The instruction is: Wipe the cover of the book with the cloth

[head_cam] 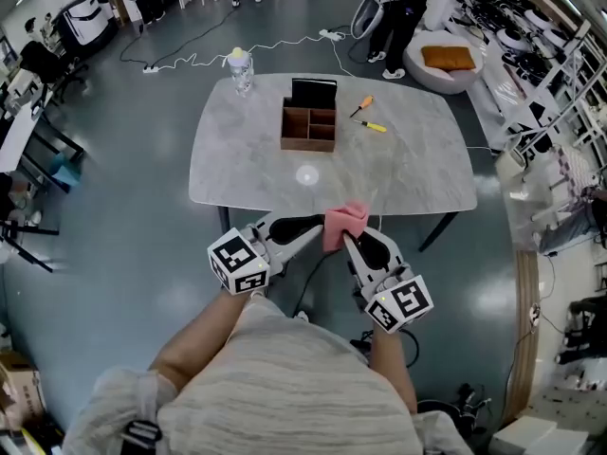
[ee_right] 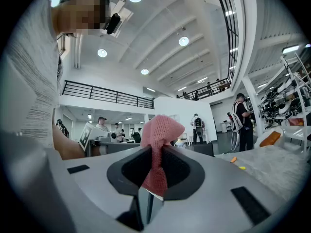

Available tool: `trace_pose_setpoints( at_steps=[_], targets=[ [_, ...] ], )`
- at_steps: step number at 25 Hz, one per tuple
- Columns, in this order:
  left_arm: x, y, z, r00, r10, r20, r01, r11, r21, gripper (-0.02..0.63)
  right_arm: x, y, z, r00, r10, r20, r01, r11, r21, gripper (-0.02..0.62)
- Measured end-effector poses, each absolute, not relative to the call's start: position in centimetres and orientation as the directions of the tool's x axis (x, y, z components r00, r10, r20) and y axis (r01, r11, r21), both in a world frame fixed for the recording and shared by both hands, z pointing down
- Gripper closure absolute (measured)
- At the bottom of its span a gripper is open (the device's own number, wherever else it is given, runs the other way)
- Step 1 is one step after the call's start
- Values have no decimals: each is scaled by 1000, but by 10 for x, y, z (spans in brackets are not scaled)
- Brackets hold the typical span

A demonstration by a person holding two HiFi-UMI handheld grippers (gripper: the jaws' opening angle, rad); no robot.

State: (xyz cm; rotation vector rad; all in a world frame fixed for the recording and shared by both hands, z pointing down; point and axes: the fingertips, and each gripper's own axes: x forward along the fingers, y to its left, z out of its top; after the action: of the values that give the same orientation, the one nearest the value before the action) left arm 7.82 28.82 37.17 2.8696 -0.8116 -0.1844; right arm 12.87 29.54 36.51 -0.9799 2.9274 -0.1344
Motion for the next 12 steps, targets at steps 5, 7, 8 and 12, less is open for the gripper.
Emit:
trace_pose_setpoints(
  at_steps=[5,7,8,12],
  targets=[
    [78,291,369,845,-529,-76,-511,-841,178,557,128,298,363,-802,-597,-22,-592,800,-96,532],
    [78,291,369,844,-531,-77,-513,-840,178,557,128,299,362,-807,-590,-23,-586,805,-99,532],
    [79,291,369,843,-533,-78,-514,-839,179,557,128,299,362,-811,-584,-29,-579,809,-103,532],
    [78,292,371,842,-534,-73,-516,-838,180,557,125,302,355,-823,-564,-68,-555,823,-118,532]
  ],
)
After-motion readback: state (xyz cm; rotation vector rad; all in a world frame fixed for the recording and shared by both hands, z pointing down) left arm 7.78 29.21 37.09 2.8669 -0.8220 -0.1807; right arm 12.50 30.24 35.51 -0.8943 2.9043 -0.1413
